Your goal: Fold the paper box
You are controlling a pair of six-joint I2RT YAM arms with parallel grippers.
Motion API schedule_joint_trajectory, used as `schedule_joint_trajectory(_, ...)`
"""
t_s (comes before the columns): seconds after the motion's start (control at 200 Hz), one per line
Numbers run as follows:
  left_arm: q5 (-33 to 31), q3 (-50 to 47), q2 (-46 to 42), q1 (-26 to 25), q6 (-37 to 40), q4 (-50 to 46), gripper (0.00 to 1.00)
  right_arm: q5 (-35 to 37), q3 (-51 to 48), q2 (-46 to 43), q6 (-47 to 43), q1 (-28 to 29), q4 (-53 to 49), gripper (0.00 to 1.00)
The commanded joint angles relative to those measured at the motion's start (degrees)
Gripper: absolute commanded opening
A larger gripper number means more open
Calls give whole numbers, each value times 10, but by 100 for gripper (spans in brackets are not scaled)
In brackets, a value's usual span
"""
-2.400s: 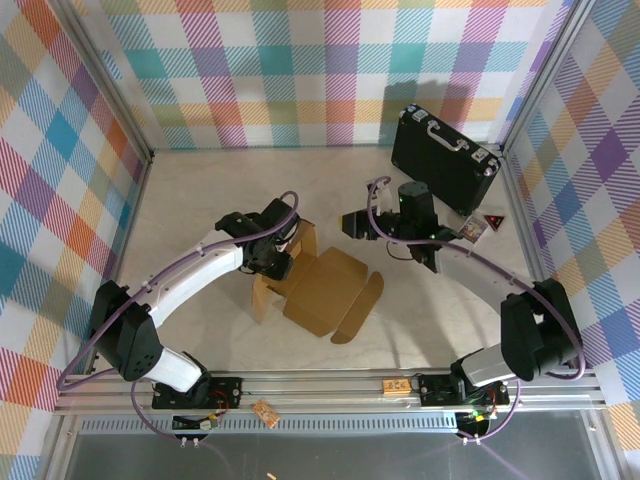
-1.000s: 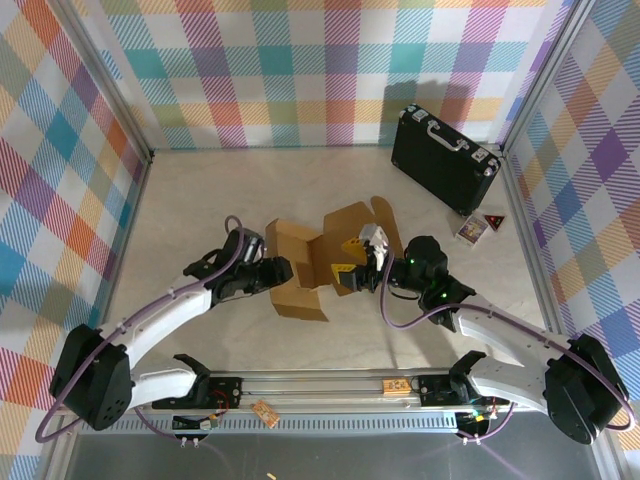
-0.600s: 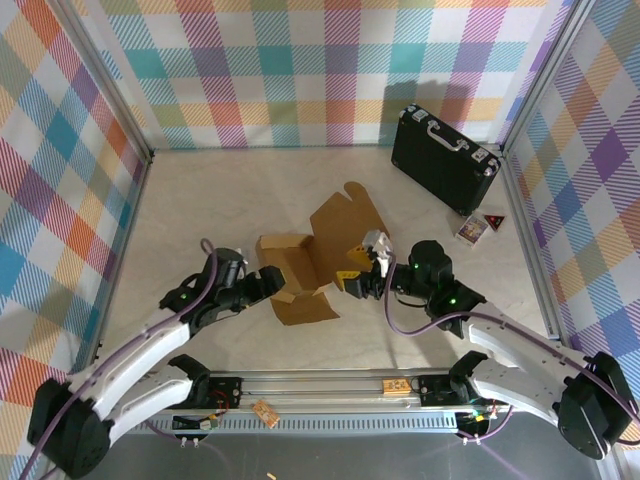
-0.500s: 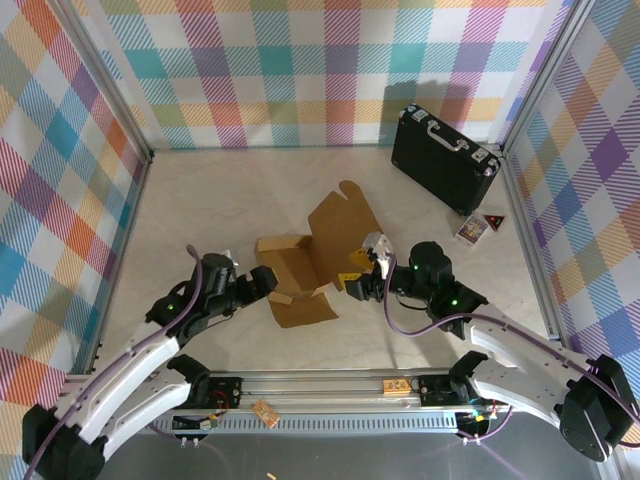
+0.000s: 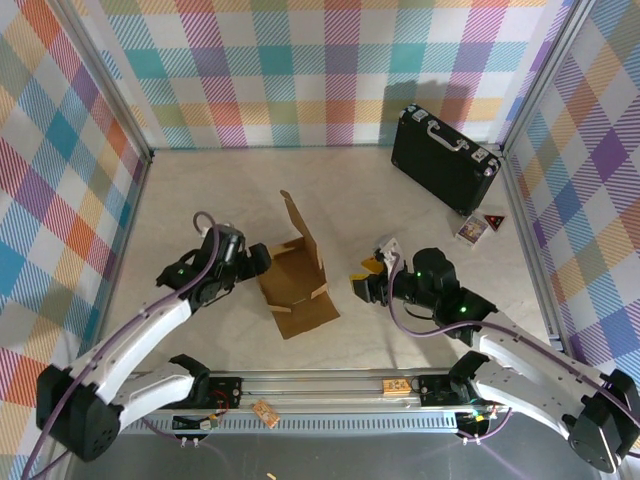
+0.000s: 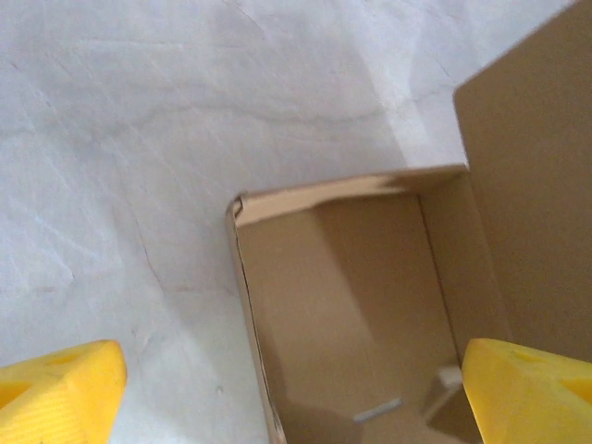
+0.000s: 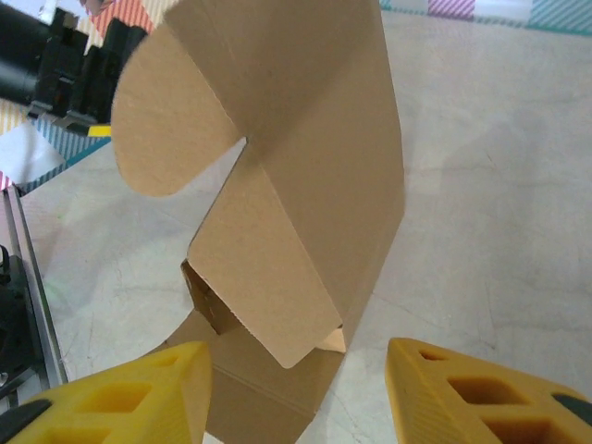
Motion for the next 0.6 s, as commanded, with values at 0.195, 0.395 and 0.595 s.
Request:
schedule_joint_trajectory(0.195,105,1,138,124,34,148,90,4,-20,32,-13,59,59,59)
schedule_joint_trajectory(0.395,165,41,240,142,45,207,87,41,4,101,-17,93,88,64)
schedule_joint_trajectory(0.595,245,31,275,145,51,233,80,134,24,167,-19,92,115,62)
